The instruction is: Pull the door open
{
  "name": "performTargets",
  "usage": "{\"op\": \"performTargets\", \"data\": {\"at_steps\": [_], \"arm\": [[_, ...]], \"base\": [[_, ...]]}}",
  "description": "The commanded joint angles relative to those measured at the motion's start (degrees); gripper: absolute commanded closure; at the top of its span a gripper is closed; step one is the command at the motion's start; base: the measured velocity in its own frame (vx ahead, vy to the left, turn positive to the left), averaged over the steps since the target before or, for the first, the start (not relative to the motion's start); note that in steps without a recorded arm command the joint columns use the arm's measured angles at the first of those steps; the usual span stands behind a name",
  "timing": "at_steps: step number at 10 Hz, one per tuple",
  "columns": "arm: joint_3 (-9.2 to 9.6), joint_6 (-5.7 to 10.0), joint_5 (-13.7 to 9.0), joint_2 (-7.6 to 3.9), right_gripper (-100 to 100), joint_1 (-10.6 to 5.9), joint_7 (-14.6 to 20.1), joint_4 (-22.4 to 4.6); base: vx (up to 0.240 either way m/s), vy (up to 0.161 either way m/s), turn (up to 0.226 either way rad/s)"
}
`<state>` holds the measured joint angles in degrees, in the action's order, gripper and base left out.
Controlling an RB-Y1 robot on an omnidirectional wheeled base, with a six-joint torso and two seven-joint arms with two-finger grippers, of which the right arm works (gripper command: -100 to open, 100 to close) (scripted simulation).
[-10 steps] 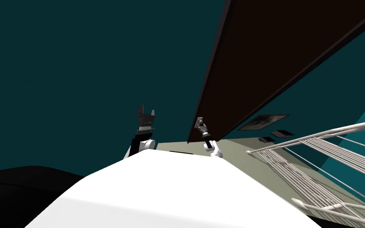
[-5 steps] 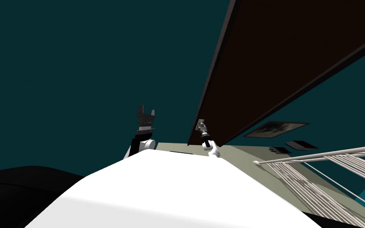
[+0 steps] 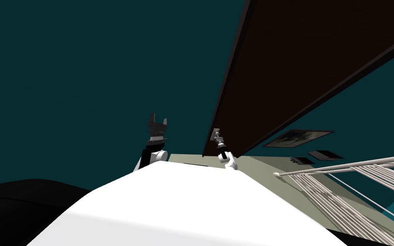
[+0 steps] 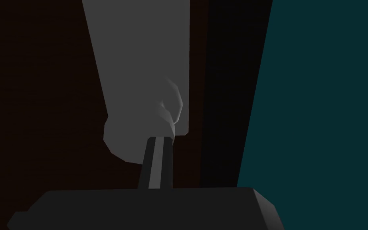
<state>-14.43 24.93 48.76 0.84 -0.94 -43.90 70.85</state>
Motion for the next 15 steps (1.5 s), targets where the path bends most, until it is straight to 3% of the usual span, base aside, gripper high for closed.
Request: {"op": "performTargets", "data": {"at_steps": [1,2,3,6,8,9,10,11,15], "arm": [[0.05,-0.14,0.0,0.01,100,-0.24,0.0,0.0],[0.05,-0.14,0.0,0.01,100,-0.24,0.0,0.0],[0.15,-0.18,0.1,-1.68,-100,-0.02,0.2,0.3],[0.51,-0.48,0.5,-2.95,-100,-0.06,0.6,1.1],[0.74,-0.68,0.7,-2.54,-100,-0.08,0.8,1.6],[0.88,-0.8,0.8,-1.8,-100,-0.1,0.9,1.8],[0.75,-0.69,0.7,-2.18,-100,-0.19,0.8,1.5],[-1.24,0.01,-0.3,-3.85,-100,-0.37,0.8,0.6],[-5.0,1.36,-2.2,-6.11,-100,-0.72,0.7,-1.3]], "base": [[0.0,0.0,0.0],[0.0,0.0,0.0],[-0.106,0.05,0.029],[-0.178,0.06,-0.012],[-0.214,-0.064,-0.03],[-0.181,-0.122,-0.053],[-0.077,-0.055,-0.004],[0.072,0.027,0.198],[0.169,0.062,0.165]]}}
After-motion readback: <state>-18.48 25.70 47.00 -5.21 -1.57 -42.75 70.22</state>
